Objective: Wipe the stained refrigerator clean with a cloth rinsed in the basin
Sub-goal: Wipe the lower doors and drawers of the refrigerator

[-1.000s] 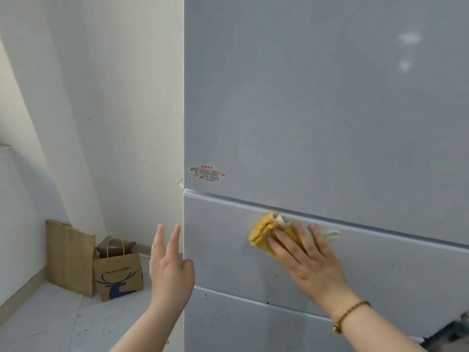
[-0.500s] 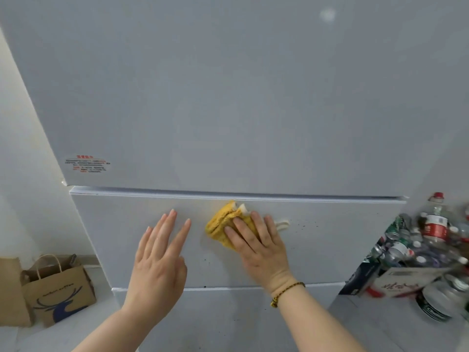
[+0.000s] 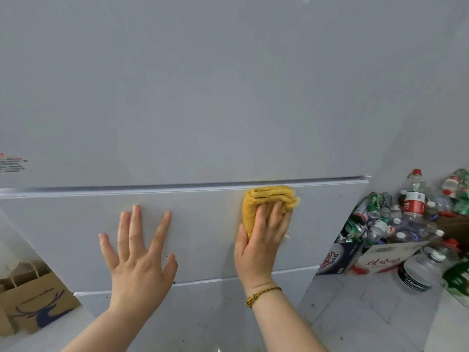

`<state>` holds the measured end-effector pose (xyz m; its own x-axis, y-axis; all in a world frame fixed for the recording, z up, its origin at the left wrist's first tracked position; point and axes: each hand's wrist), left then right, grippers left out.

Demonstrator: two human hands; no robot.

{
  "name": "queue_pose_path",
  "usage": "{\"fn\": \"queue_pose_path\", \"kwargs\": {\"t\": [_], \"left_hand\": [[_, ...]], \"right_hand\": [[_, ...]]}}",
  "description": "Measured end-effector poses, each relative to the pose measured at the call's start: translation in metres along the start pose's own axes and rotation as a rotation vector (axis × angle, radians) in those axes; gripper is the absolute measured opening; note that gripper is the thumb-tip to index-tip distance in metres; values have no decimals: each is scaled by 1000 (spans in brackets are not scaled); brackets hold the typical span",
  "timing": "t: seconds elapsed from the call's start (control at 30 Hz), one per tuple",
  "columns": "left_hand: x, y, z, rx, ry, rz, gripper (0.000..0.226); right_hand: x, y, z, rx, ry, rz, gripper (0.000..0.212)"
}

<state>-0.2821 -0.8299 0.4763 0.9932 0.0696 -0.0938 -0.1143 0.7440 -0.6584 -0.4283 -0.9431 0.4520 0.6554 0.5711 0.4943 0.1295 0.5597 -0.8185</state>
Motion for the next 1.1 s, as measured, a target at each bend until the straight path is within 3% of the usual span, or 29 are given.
{"fn": "queue_pose_path", "kwargs": {"t": [0.1, 0.23, 0.37, 0.5, 0.57, 0.67, 0.83, 0.9, 0.97, 1.1], "left_hand": [[-18, -1, -5, -36, 28, -186, 69], [-35, -6, -19, -15, 49, -250, 76], [-32, -5, -27, 2, -7, -290, 82], [-29, -4, -28, 10, -75, -312, 81], [-28, -4, -29, 8, -93, -322, 81], [-29, -4, -31, -2, -107, -329, 81], [-28, -4, -34, -17, -114, -330, 80], [-28, -5, -33, -25, -118, -336, 79], [-28, -5, -33, -26, -110, -333, 79], [-28, -6, -33, -22, -114, -334, 81]], "right_hand": [[-13, -15, 13, -10, -48, -35, 54], [-36, -58, 45, -66, -243, -528, 58], [-61, -59, 56, -85, -229, -621, 58], [-84, -26, 47, -135, -382, -1212, 59], [-85, -22, 49, -156, -471, -1361, 59], [-70, -38, 53, -140, -435, -1317, 58], [-30, -42, 42, -85, -326, -811, 63], [-35, -26, 35, -68, -308, -733, 57], [-46, -7, 31, -38, -301, -804, 58], [-49, 22, 25, 8, -372, -1254, 61]]}}
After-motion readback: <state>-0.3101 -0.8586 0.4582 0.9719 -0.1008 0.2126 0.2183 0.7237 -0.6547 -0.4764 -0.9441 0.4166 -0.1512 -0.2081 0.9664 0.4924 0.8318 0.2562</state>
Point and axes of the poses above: each hand's wrist, its own y-axis away from the middle knuckle, its own z-axis out of the back of the hand, x = y × z, and after that the axes turned 9 degrees about -z, right-handed
